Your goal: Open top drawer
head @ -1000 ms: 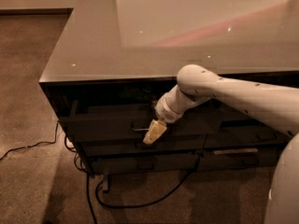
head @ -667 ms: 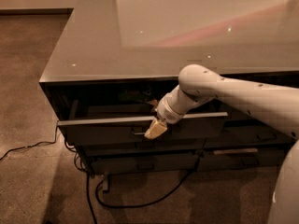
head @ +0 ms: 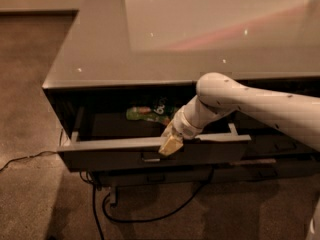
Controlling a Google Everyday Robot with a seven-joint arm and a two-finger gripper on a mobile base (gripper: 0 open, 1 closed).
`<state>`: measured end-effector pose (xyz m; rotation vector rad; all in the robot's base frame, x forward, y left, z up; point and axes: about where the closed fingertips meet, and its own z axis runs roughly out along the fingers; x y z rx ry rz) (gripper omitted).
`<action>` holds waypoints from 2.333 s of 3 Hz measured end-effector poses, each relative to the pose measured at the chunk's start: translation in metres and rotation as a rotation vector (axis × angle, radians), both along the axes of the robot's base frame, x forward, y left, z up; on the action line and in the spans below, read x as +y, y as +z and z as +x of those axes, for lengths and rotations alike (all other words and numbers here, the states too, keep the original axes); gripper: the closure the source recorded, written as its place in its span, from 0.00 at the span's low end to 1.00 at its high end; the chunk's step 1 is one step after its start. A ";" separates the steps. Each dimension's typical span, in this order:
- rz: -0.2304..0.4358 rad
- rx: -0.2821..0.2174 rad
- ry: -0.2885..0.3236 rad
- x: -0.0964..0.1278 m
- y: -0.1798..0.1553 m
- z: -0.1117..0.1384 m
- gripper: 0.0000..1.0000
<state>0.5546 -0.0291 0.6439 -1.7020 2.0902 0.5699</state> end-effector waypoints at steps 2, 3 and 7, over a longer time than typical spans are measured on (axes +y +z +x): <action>-0.009 0.036 -0.012 -0.012 0.001 -0.022 0.81; -0.010 0.065 -0.013 -0.015 0.002 -0.039 0.58; -0.046 0.143 -0.025 -0.030 -0.009 -0.077 0.00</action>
Offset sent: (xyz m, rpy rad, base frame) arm -0.1555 -0.0883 -0.0395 -0.1047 0.2909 -0.0278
